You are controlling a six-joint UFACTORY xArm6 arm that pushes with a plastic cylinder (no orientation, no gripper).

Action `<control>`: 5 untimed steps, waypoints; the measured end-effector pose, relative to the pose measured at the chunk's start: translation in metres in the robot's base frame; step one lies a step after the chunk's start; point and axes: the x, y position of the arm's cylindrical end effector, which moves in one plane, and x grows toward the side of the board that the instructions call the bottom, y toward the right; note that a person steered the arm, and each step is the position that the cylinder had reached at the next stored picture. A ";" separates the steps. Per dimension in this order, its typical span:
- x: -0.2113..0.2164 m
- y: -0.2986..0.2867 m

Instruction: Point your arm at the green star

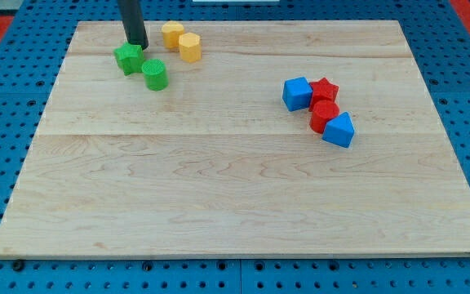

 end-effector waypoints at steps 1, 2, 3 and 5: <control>-0.019 -0.008; -0.019 -0.008; -0.019 -0.039; -0.007 -0.051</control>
